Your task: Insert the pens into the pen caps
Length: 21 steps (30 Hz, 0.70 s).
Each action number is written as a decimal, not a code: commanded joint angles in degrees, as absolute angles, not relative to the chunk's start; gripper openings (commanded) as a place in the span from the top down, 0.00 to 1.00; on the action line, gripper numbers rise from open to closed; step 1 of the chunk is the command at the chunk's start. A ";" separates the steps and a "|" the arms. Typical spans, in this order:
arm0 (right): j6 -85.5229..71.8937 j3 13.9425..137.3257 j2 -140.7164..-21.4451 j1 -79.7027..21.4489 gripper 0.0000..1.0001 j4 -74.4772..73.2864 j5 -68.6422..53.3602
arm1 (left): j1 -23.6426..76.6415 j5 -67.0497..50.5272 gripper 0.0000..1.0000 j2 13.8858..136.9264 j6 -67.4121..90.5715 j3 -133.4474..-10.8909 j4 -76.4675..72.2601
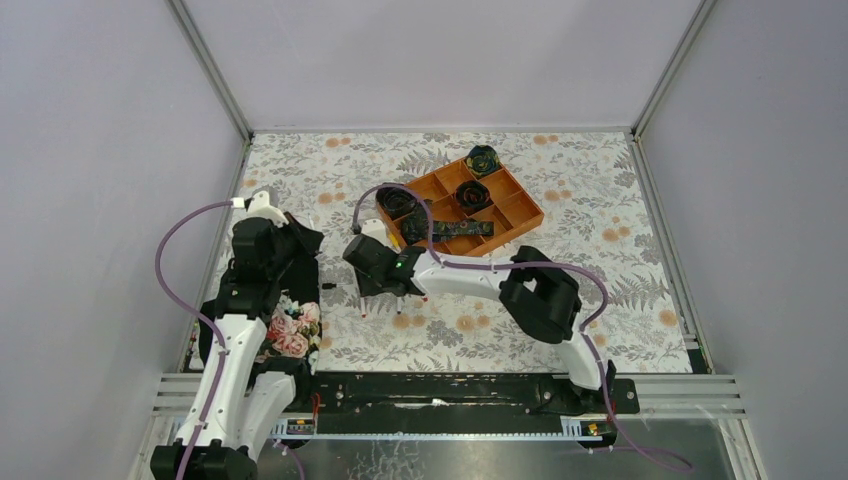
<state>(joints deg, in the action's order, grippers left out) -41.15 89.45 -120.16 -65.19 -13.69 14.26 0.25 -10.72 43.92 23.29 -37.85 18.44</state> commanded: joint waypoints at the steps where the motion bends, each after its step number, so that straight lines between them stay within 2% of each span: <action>1: -39.98 96.72 -123.48 -65.73 0.59 -17.67 18.10 | -0.04 -10.61 1.00 42.81 22.79 -37.75 17.80; 9: -39.00 104.79 -129.92 -65.74 0.59 -23.42 21.13 | -0.11 -10.92 1.00 42.77 22.81 -37.66 17.62; 17: -38.85 105.75 -131.70 -65.74 0.60 -24.68 22.96 | -0.04 -11.08 1.00 42.66 22.84 -37.62 17.58; 21: -38.68 105.33 -132.31 -65.77 0.63 -24.59 22.87 | -0.06 -11.10 1.00 42.79 22.81 -37.61 17.58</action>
<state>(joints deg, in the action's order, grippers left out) -39.31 103.33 -131.48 -65.25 -23.75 20.45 0.25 -10.74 43.31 23.29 -37.85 18.46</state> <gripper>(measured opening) 0.390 0.055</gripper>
